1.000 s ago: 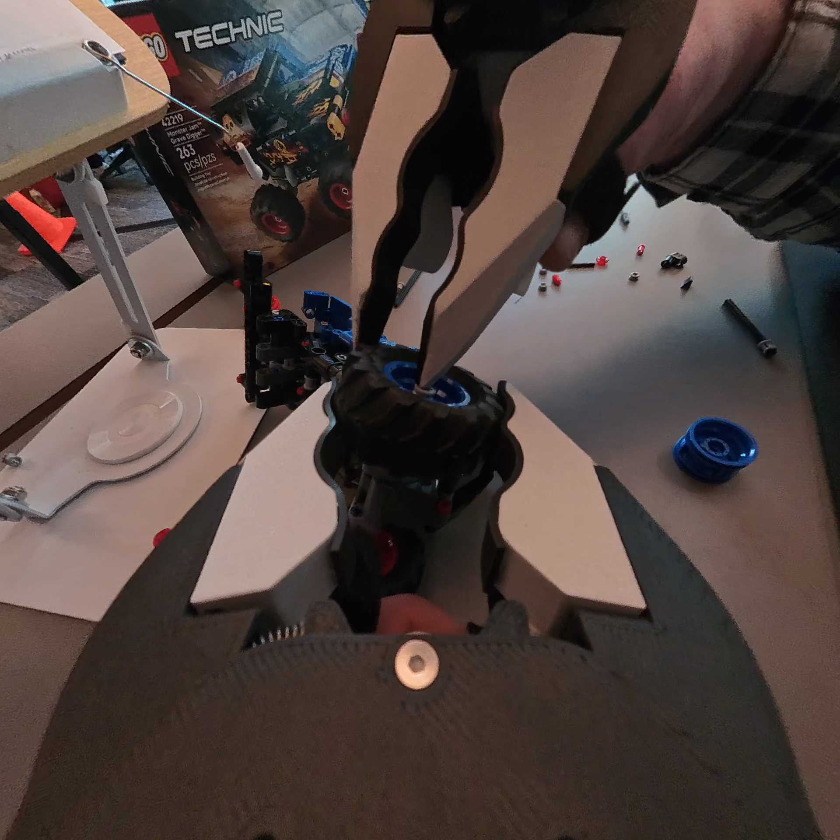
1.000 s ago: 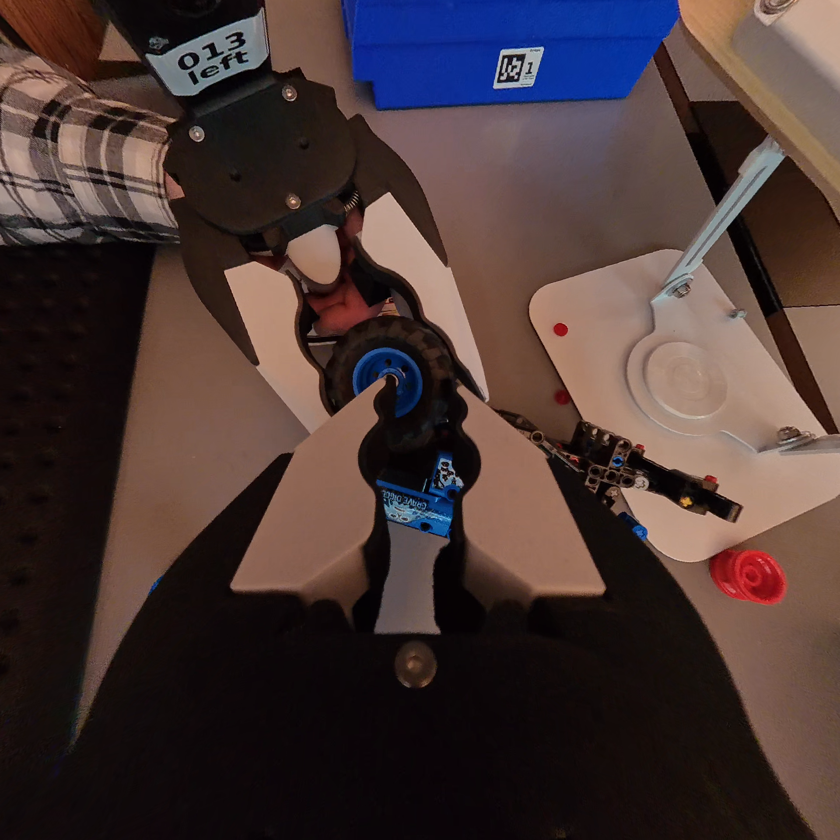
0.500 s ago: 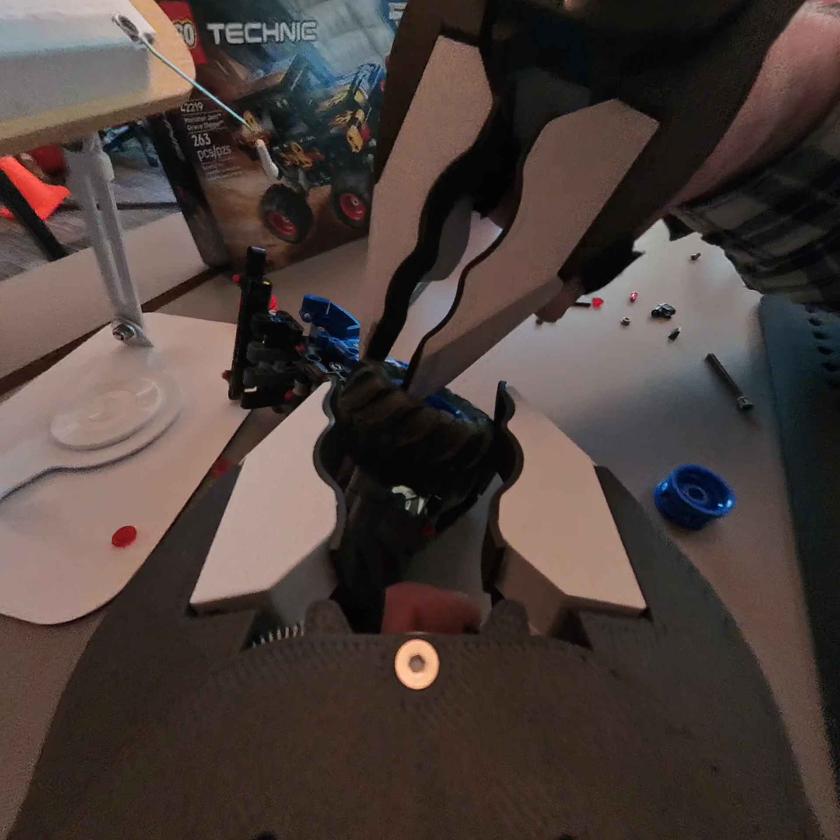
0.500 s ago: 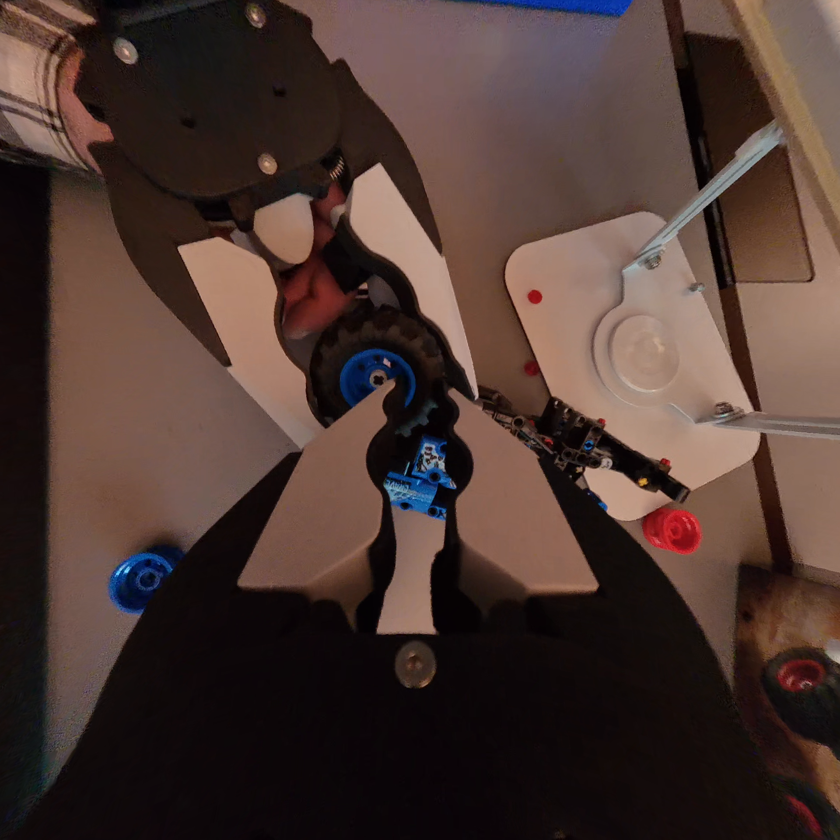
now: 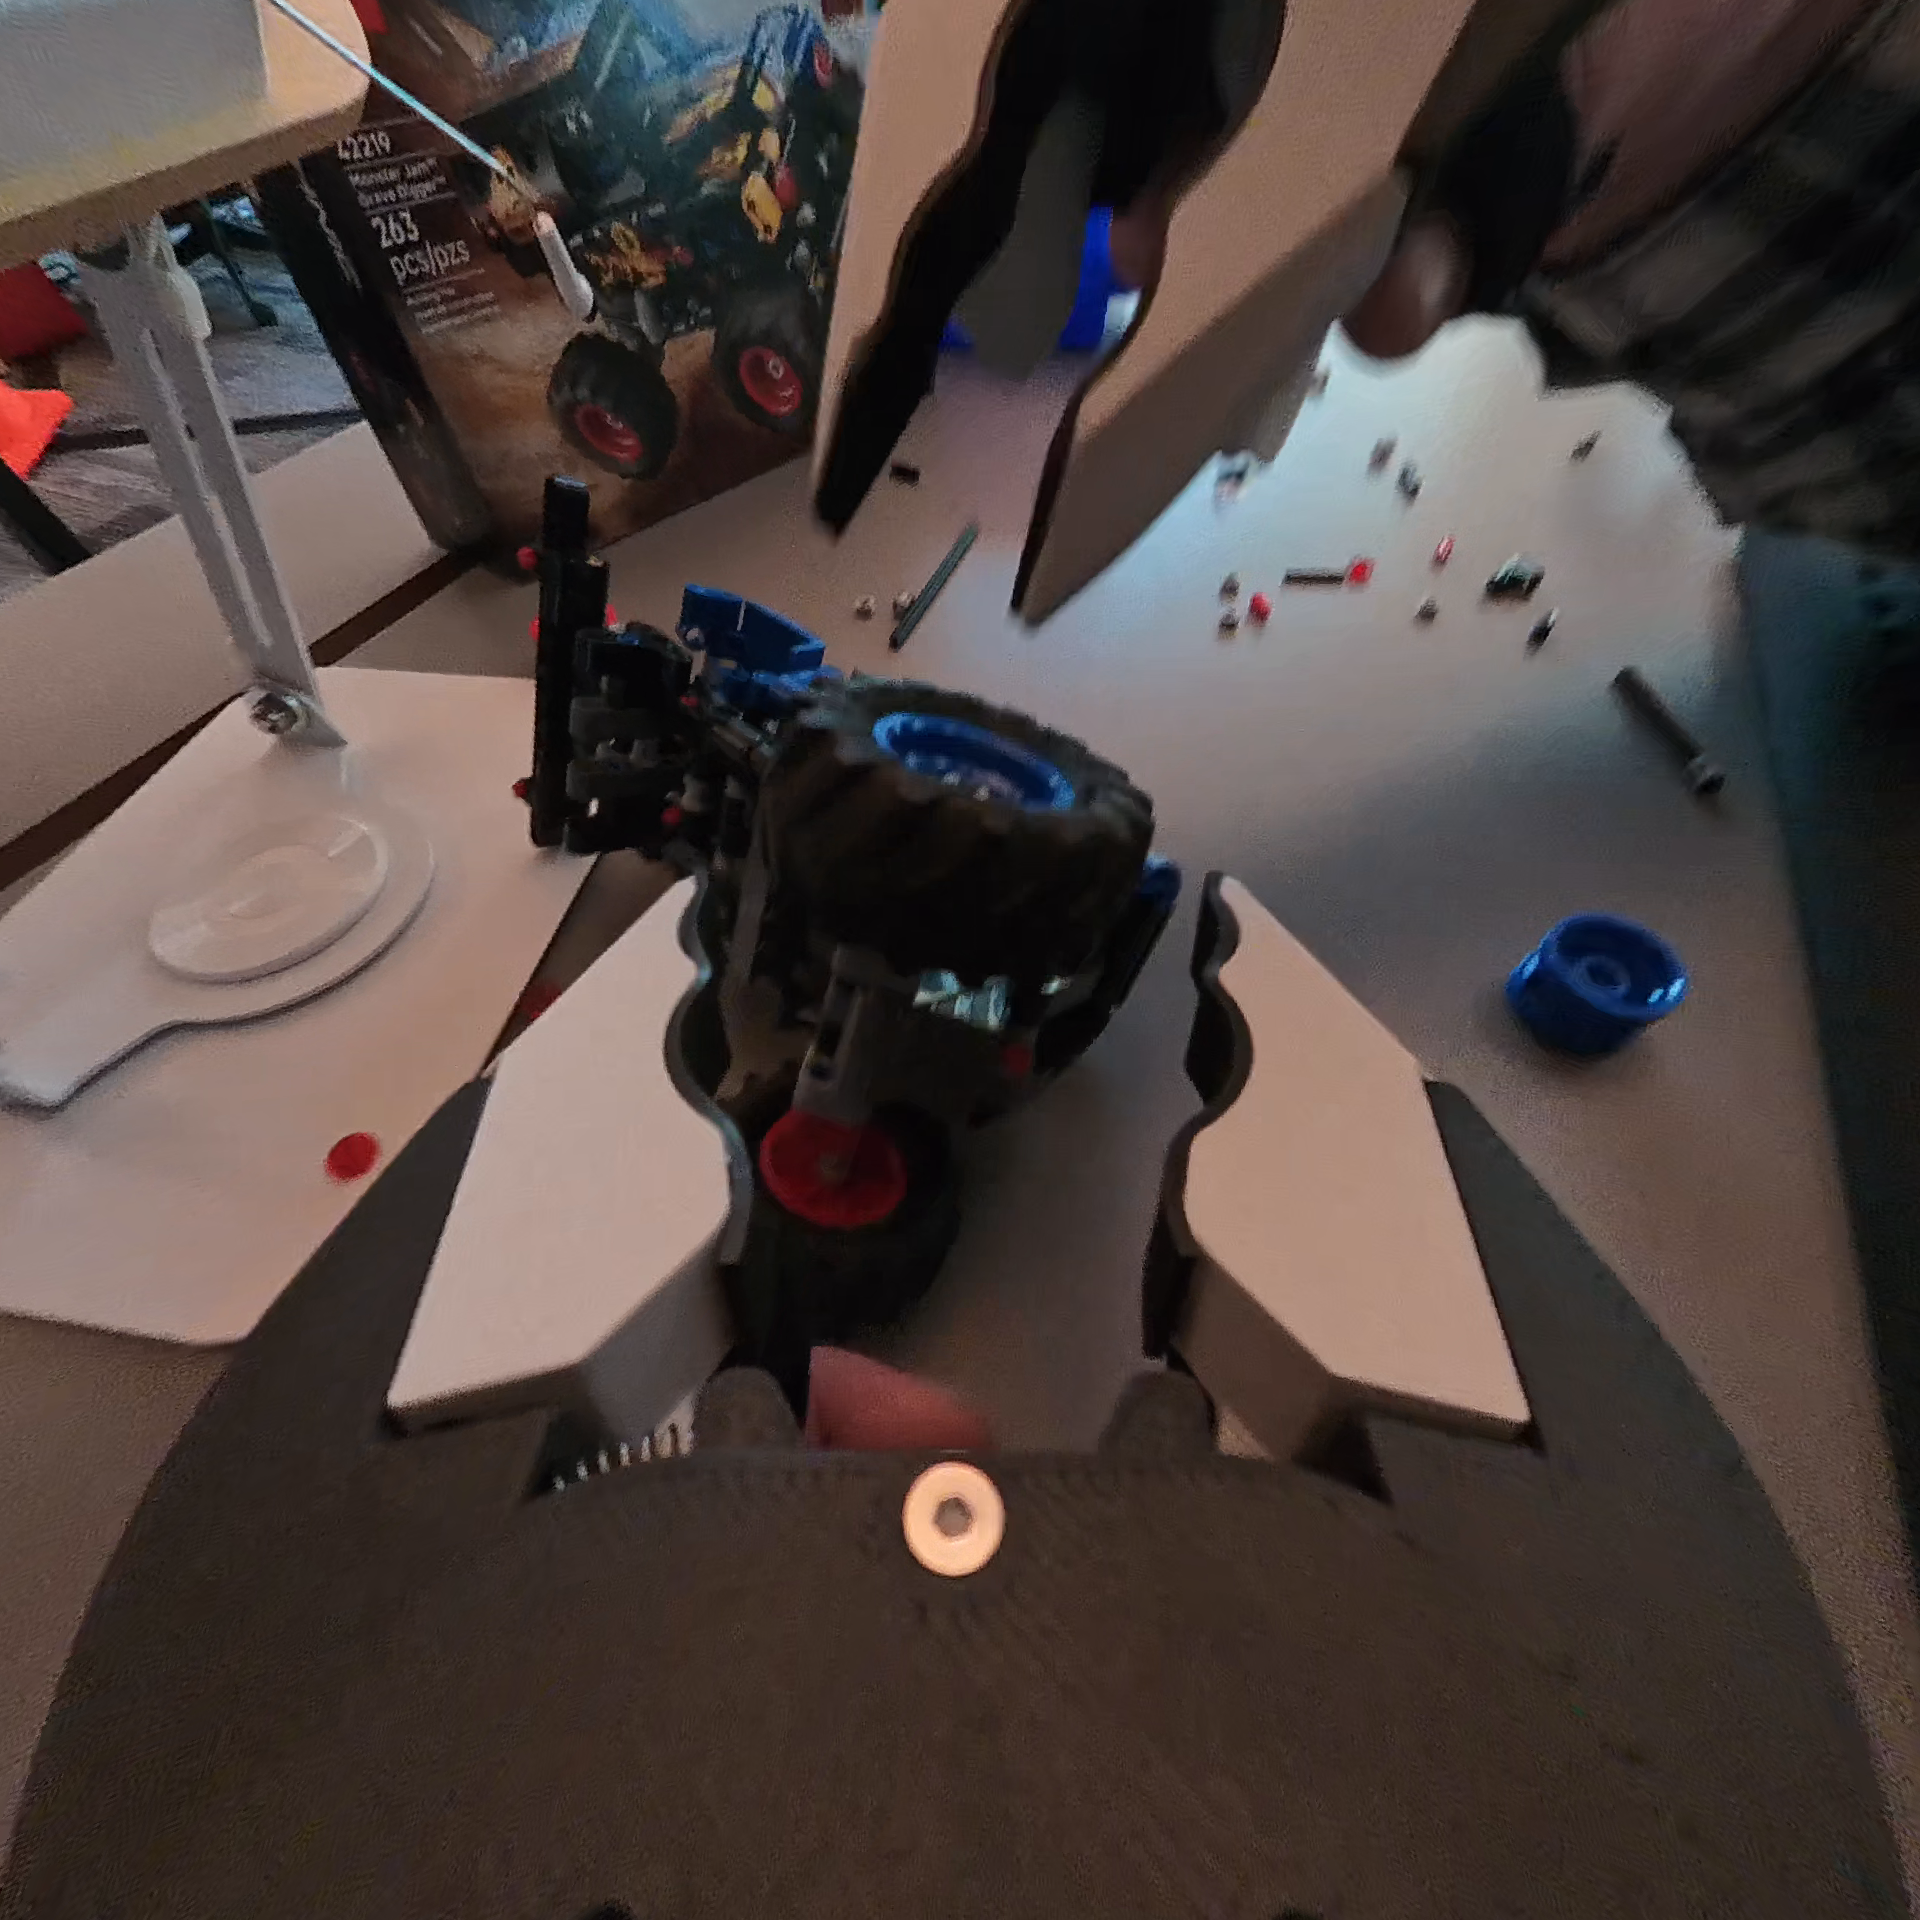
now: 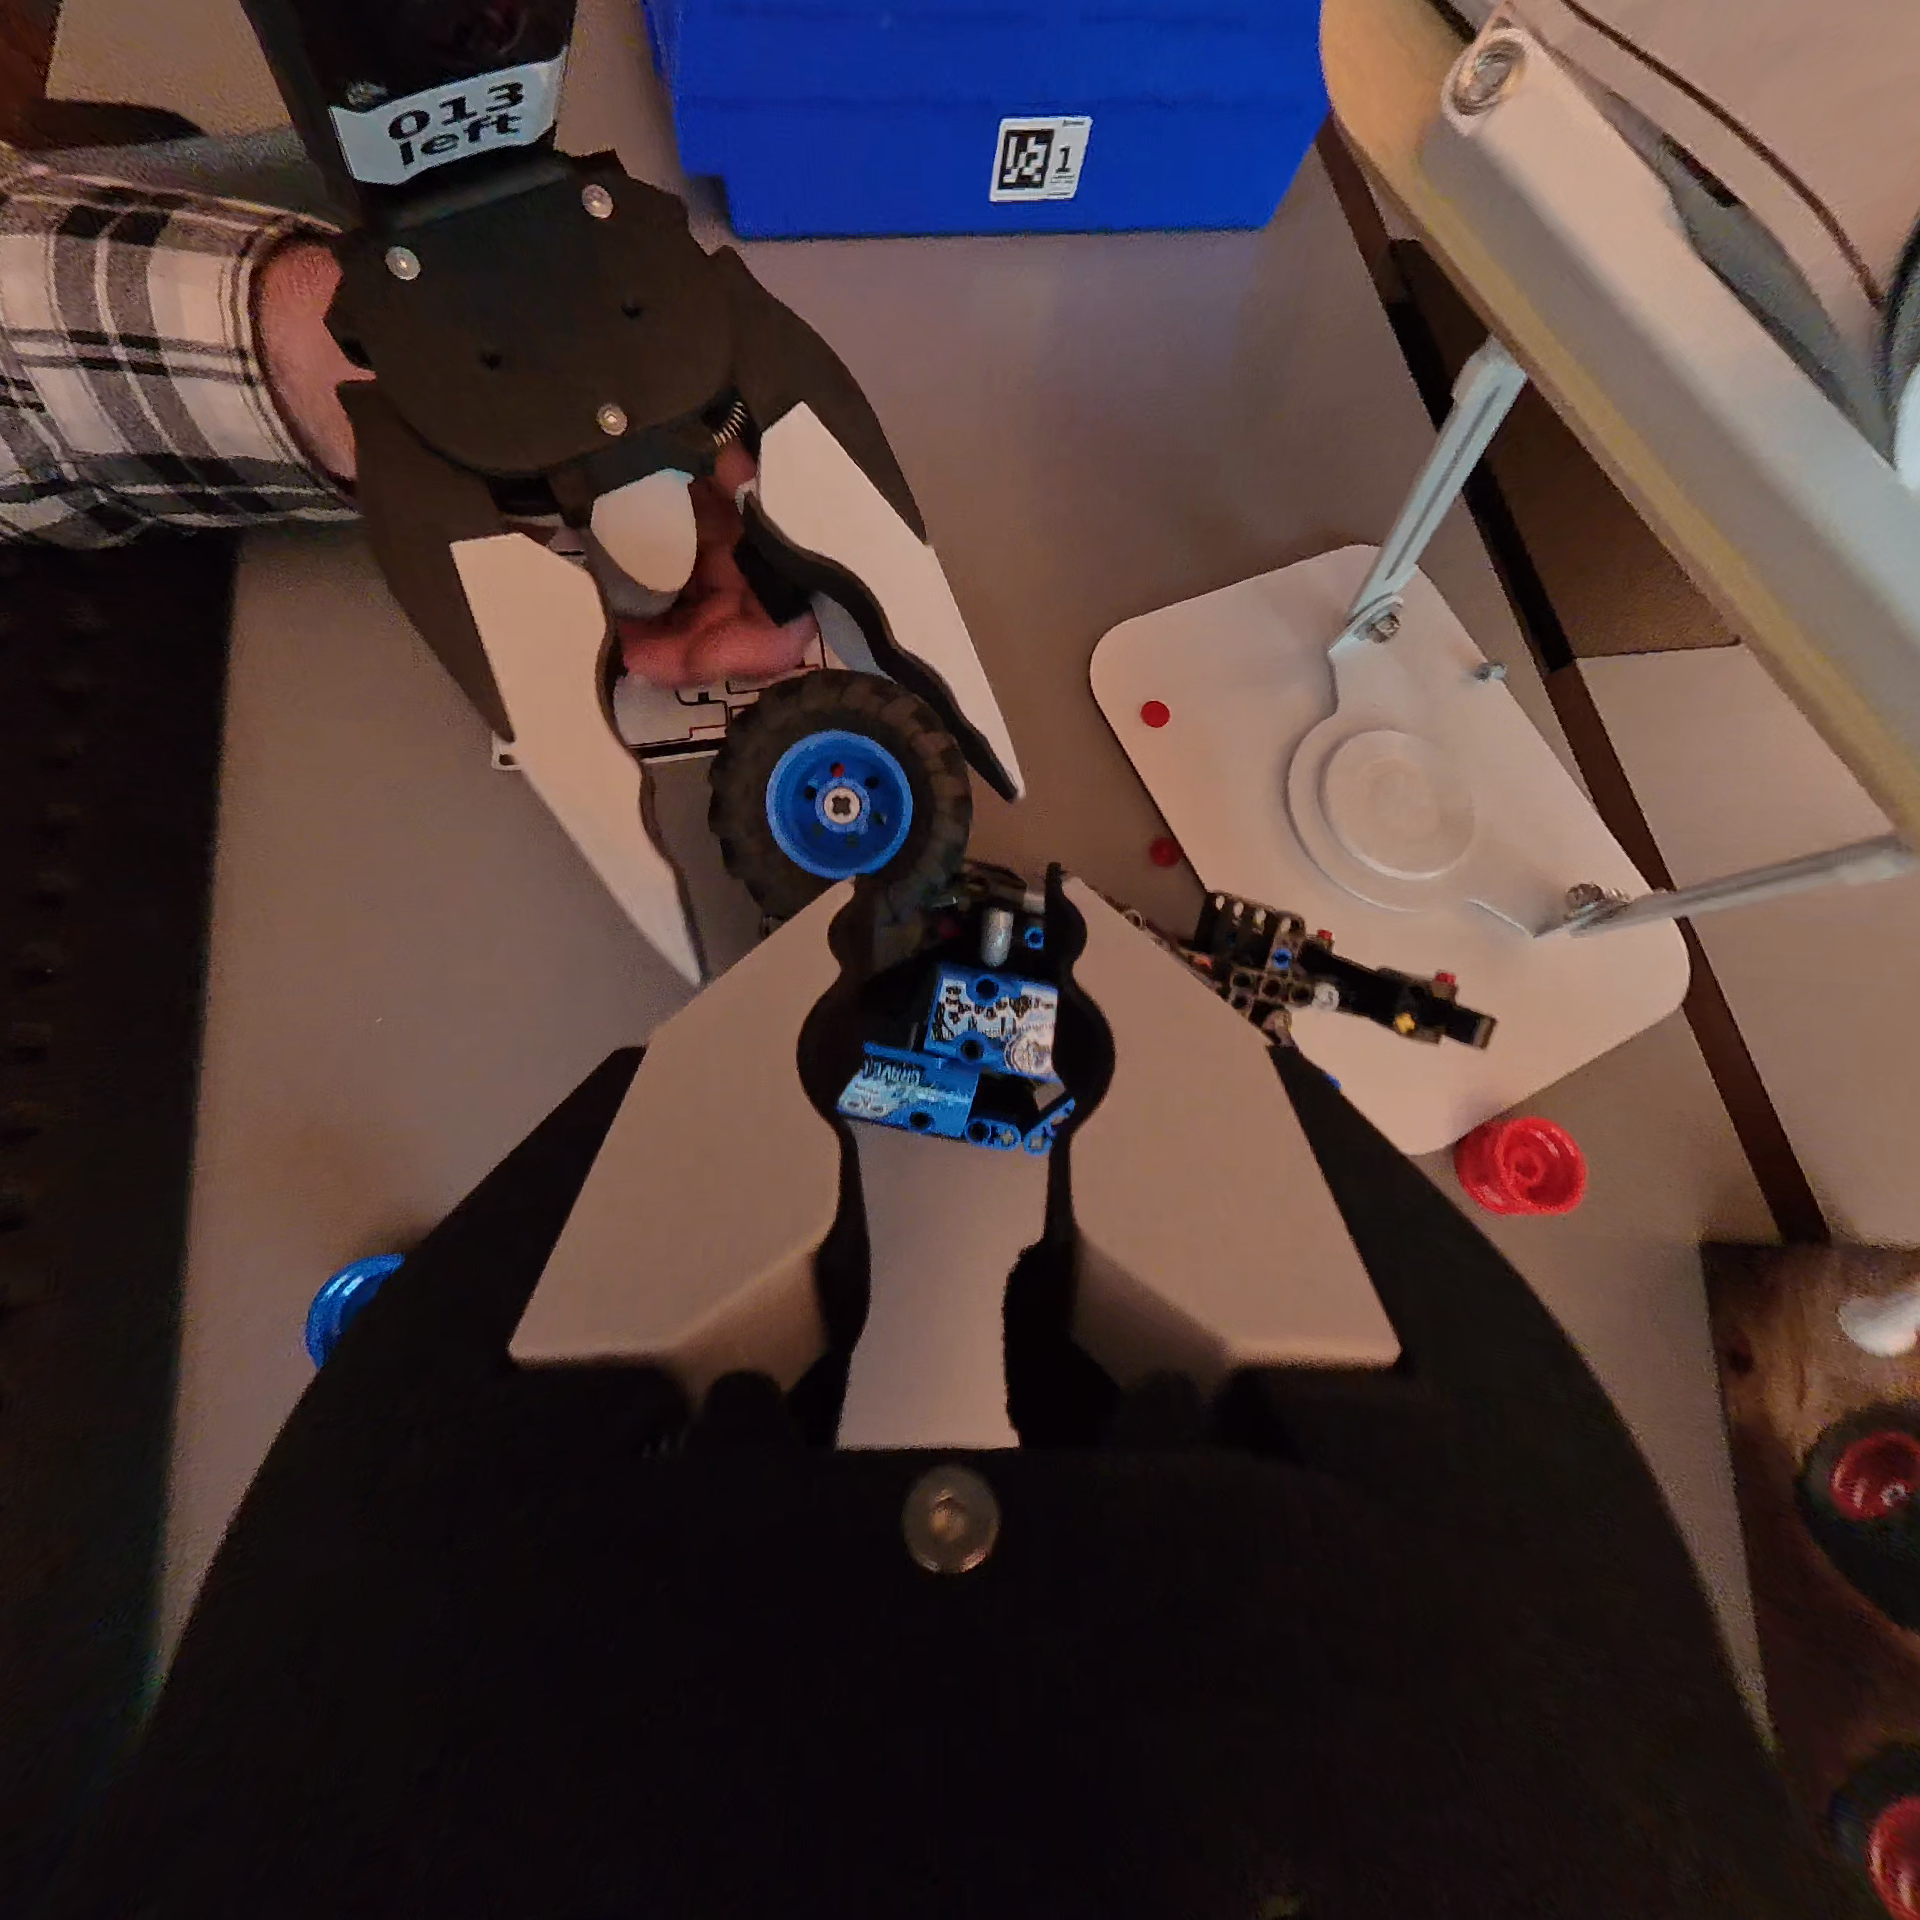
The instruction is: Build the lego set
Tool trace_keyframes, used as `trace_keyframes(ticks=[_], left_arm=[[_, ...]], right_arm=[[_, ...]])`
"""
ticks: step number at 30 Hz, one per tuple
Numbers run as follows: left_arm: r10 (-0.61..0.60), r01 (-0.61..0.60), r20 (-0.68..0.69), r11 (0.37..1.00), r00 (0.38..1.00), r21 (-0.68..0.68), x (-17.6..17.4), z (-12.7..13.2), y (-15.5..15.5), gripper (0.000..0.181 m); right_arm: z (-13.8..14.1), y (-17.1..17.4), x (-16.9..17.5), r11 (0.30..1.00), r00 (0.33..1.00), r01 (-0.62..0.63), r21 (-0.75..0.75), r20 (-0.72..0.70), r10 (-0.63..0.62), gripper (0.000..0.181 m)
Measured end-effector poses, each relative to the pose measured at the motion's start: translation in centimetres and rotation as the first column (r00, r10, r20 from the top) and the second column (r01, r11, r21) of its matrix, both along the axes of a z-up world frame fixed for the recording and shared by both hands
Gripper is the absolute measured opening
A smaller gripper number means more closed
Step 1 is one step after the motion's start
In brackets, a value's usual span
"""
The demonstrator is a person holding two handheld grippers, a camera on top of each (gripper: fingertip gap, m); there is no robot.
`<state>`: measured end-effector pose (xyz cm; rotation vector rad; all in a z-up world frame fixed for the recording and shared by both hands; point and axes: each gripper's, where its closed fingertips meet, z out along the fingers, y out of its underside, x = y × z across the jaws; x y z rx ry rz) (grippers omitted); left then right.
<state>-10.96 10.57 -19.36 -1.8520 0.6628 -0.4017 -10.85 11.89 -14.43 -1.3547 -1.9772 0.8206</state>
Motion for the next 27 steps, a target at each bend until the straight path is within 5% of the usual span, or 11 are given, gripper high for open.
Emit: trace_keyframes(ticks=[5,10,17,23,25,27], left_arm=[[0.044,-0.072,-0.215,0.990,0.976,-0.124,-2.6,-3.8,-0.4,0.074],[0.035,-0.049,-0.372,0.998,0.927,-0.029,-1.4,-3.5,0.3,0.055],[0.046,0.041,-0.767,0.995,0.640,0.094,2.2,-2.0,1.4,0.056],[-0.042,0.195,-0.914,0.980,0.405,0.041,6.2,-1.0,2.7,0.059],[-0.067,0.217,-0.906,0.976,0.418,0.028,7.1,-0.5,2.6,0.076],[-0.071,0.205,-0.863,0.978,0.500,0.038,6.9,0.6,2.2,0.081]], right_arm=[[-0.5,-0.5,1.3,1.000,1.000,0.020,-0.019,-0.015,-0.020,0.033],[-2.4,-1.9,1.8,1.000,1.000,0.009,-0.021,0.012,-0.008,0.029],[-3.6,-0.2,6.2,0.995,0.995,0.075,-0.064,0.076,-0.070,0.030],[-5.6,1.0,11.1,0.980,0.981,0.149,-0.133,0.142,-0.130,0.031],[-5.6,1.2,12.0,0.976,0.982,0.168,-0.138,0.110,-0.153,0.030],[-5.7,1.1,12.7,0.974,0.982,0.171,-0.148,0.103,-0.157,0.029]])
